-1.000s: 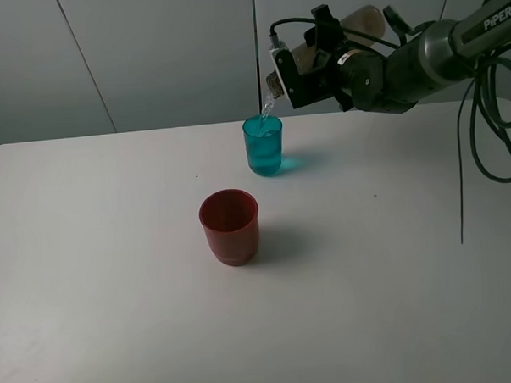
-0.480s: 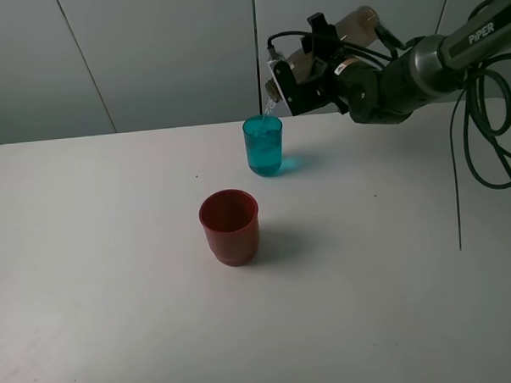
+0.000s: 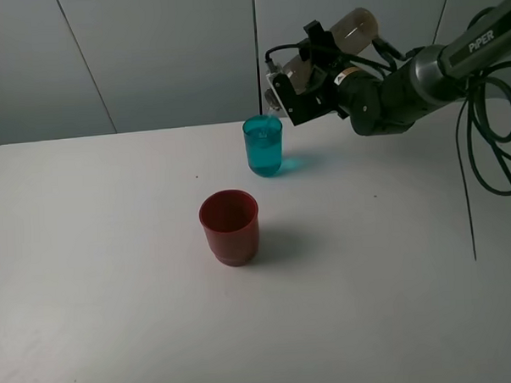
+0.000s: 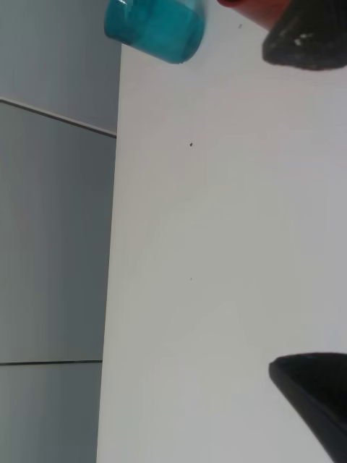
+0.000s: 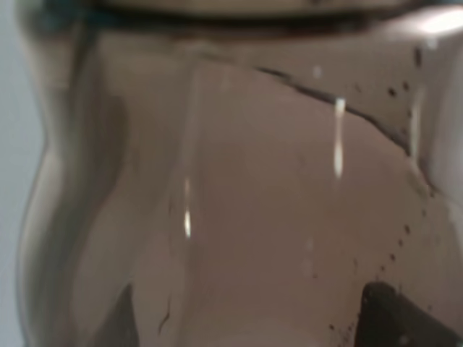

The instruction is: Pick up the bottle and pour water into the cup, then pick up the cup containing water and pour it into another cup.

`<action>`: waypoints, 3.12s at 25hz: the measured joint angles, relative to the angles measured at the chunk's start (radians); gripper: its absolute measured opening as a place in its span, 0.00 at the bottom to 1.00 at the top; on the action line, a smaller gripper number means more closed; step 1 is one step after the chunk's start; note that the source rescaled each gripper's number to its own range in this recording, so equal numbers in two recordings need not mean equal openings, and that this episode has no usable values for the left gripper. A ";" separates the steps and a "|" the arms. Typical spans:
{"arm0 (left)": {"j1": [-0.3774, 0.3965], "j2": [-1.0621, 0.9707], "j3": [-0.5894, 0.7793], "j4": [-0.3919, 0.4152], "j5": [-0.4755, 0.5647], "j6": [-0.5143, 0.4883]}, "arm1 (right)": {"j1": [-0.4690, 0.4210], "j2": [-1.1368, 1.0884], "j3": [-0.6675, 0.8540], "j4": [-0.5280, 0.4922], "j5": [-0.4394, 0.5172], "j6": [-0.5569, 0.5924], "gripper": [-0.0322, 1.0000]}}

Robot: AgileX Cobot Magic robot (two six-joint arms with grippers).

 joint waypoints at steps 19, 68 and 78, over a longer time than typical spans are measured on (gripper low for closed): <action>0.000 0.000 0.000 0.000 0.000 0.000 | 0.005 -0.013 0.026 -0.138 -0.063 0.000 0.03; 0.000 0.000 0.000 0.000 0.000 0.000 | -0.299 -0.329 0.489 -0.199 0.034 2.015 0.03; 0.000 0.000 0.000 0.000 0.000 0.000 | -0.325 -0.281 0.493 -0.253 0.000 2.048 0.03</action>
